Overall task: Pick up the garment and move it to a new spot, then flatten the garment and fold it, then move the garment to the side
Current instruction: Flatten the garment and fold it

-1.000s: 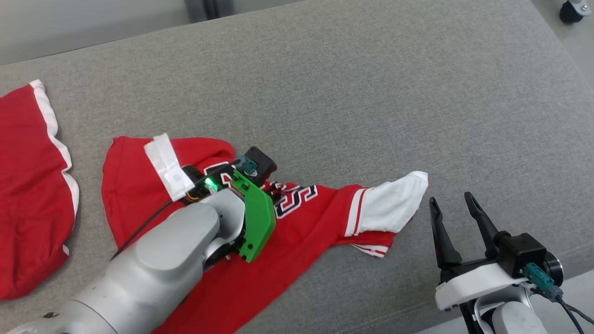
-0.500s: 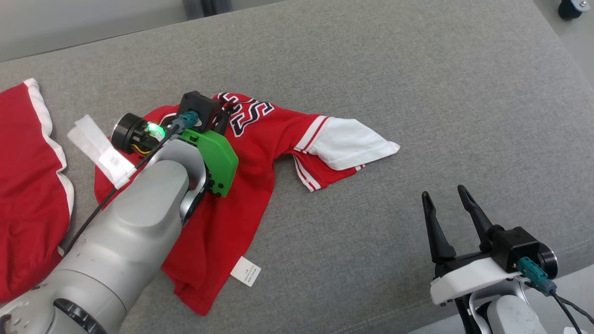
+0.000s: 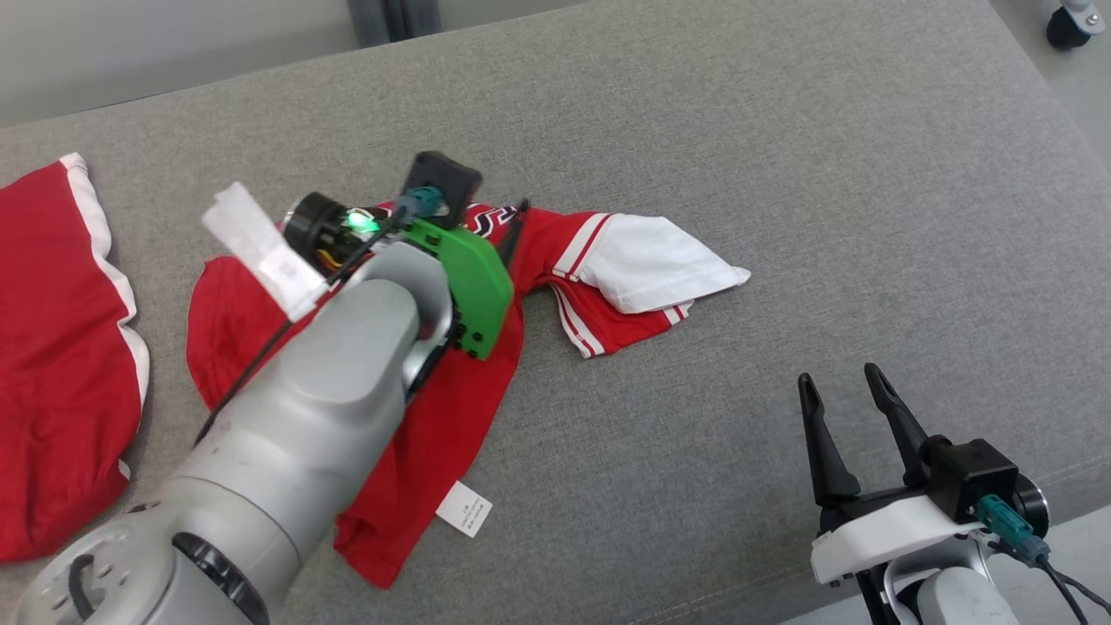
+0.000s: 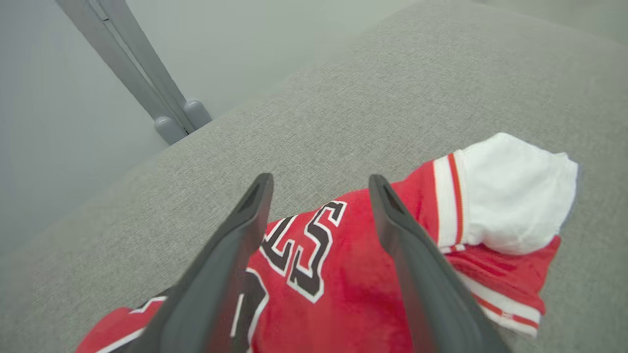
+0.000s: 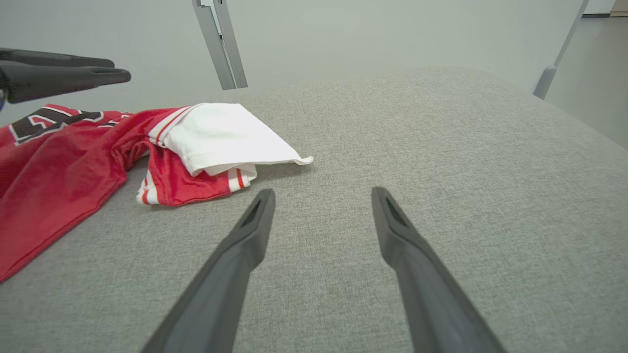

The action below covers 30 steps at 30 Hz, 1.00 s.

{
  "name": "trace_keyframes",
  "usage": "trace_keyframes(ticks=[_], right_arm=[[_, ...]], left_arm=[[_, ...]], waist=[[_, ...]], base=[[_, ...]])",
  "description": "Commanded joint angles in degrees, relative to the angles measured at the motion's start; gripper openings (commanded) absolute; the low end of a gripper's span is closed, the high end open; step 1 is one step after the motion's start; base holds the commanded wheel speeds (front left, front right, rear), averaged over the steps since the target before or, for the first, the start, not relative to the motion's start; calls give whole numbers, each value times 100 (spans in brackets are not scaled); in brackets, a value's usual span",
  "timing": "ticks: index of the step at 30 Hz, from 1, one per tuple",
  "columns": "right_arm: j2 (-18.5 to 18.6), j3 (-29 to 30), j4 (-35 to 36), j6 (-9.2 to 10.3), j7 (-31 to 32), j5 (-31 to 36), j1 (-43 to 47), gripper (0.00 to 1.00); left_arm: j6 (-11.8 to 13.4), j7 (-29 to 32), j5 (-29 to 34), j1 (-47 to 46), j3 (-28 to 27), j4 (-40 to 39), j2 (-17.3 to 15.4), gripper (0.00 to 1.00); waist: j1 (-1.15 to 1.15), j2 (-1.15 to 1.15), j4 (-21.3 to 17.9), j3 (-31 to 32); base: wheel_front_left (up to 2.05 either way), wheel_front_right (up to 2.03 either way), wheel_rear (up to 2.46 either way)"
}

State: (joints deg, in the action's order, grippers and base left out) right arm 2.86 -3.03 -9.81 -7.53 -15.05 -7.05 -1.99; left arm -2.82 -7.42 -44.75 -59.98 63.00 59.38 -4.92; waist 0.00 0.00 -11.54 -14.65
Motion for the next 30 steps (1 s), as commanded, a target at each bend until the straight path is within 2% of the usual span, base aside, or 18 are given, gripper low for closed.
trace_keyframes(ticks=[1,6,12,23,24,25,26,30], right_arm=[[6,-36,-4,7,-19,-51,-61,100],[7,-196,20,8,-19,-156,-245,100],[4,-299,15,7,-19,-356,-378,100],[3,-436,-27,7,-19,-624,-415,100],[3,-442,-30,7,-19,-628,-410,100],[3,-433,-34,7,-19,-626,-401,100],[4,-410,-38,8,-19,-620,-391,100],[3,-372,-53,7,-19,-551,-403,100]], left_arm=[[-51,64,83,-73,95,-87,43,100],[-109,444,239,-218,488,-458,175,100],[-161,850,392,-433,757,-794,186,100],[-411,1605,312,-615,913,-536,155,100],[-427,1765,291,-548,934,-488,150,40],[-441,1865,260,-502,947,-476,153,3],[-459,2006,204,-442,962,-472,154,0],[-472,2234,13,-293,1001,-741,111,0]], waist=[[0,0,-20,-10],[0,0,-212,-173],[0,0,-586,-469],[0,0,-1031,-723],[0,0,-1042,-714],[0,0,-1042,-703],[0,0,-1029,-685],[0,0,-924,-602]], base=[[0,0,0],[0,0,0],[0,0,0],[0,0,0],[0,0,0],[0,0,0],[0,0,0],[0,0,0]])
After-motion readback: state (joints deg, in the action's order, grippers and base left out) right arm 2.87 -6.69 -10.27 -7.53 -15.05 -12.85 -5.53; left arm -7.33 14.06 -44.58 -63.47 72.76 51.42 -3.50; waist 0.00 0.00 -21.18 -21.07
